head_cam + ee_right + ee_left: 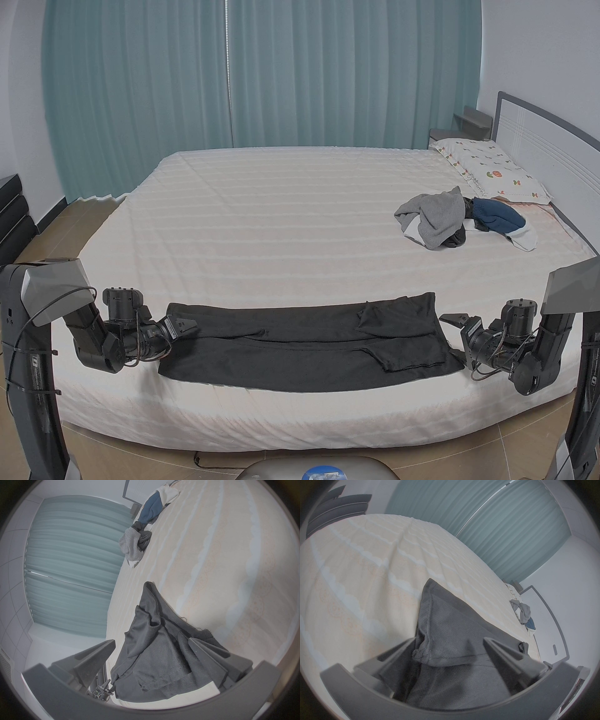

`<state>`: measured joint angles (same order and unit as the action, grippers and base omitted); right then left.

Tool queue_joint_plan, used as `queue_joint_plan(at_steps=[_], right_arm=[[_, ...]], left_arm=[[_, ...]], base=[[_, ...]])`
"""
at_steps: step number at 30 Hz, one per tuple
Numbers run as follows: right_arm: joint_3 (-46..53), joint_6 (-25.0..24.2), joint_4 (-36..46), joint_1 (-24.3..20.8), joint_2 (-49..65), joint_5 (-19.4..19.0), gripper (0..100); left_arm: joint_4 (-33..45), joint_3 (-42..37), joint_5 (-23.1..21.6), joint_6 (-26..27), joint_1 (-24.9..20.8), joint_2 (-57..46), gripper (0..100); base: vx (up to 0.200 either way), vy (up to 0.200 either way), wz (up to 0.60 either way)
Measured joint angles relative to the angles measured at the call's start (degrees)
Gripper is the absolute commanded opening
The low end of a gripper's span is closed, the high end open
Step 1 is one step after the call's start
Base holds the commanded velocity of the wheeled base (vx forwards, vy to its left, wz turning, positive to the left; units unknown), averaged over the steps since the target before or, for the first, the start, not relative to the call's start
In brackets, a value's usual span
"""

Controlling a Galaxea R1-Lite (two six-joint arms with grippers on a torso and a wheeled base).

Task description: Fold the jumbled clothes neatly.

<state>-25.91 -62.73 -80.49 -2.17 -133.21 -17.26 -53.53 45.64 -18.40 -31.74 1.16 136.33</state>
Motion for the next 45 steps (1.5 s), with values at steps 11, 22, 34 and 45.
queue_joint_plan(at_steps=[11,22,34,45], right_arm=[[-0.05,-0.35,0.05,0.69,0.18,-0.61,100],[-0.88,-0.51,0.0,4.62,0.66,-3.62,100],[-0.28,-0.16,-2.24,4.34,0.02,-3.56,100],[-0.11,-0.18,-2.71,4.28,-0.34,-3.54,100]], left_arm=[[-1.32,-0.39,2.77,-0.2,-0.17,0.09,0],[-5.62,-2.12,3.4,-0.39,-0.2,-0.05,0],[-5.64,-1.73,3.4,-2.85,-0.67,-0.09,0],[-5.18,-2.12,3.45,-5.62,-2.69,-2.06,0]], base=[[0.0,0.0,0.0],[0.0,0.0,0.0],[0.0,0.0,0.0],[0.0,-0.182,0.0]])
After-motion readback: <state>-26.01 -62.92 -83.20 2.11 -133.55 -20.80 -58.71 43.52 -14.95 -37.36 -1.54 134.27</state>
